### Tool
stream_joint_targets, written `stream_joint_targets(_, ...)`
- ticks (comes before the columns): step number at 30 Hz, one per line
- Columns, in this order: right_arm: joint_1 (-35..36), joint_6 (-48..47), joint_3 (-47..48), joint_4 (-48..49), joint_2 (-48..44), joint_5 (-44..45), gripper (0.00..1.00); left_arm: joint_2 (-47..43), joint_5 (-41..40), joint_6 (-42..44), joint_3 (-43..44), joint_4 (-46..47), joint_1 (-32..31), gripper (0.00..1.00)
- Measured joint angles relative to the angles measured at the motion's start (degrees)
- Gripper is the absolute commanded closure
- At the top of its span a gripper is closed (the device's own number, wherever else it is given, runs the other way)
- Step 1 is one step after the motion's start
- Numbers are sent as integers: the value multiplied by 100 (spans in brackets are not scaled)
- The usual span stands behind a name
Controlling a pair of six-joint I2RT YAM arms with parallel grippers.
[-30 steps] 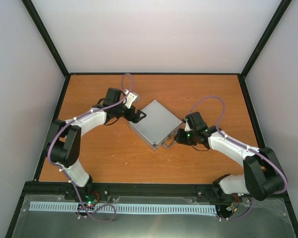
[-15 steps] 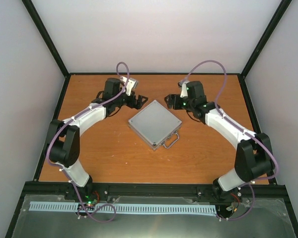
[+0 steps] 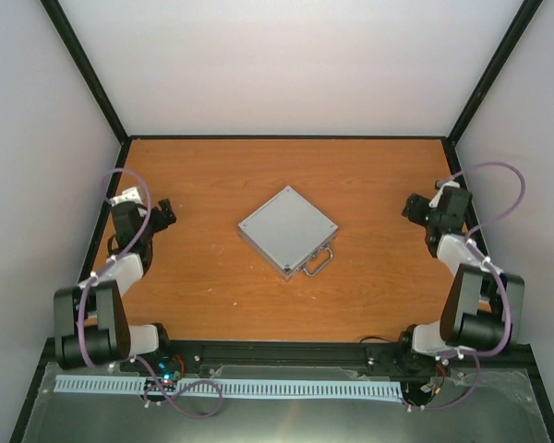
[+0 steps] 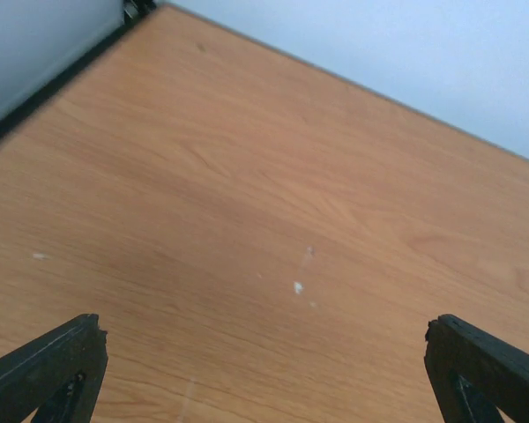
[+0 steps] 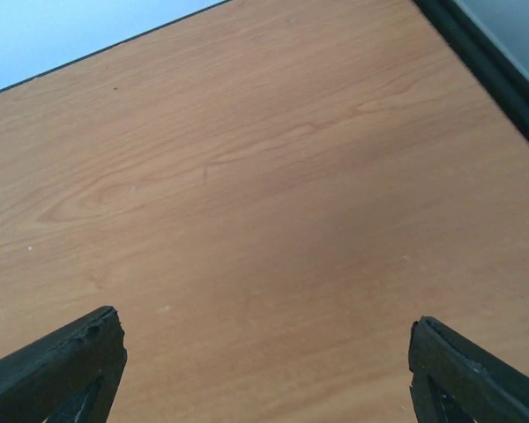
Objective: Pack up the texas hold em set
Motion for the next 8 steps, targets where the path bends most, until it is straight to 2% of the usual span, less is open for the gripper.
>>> stream_joint_targets(3, -35, -92, -734, 608, -566, 269, 12, -557, -835, -59, -557, 549, -37, 0)
stream_joint_targets(8, 4, -232, -1604, 1510, -990, 479, 11, -522, -1641, -57, -1029, 1246, -46, 0)
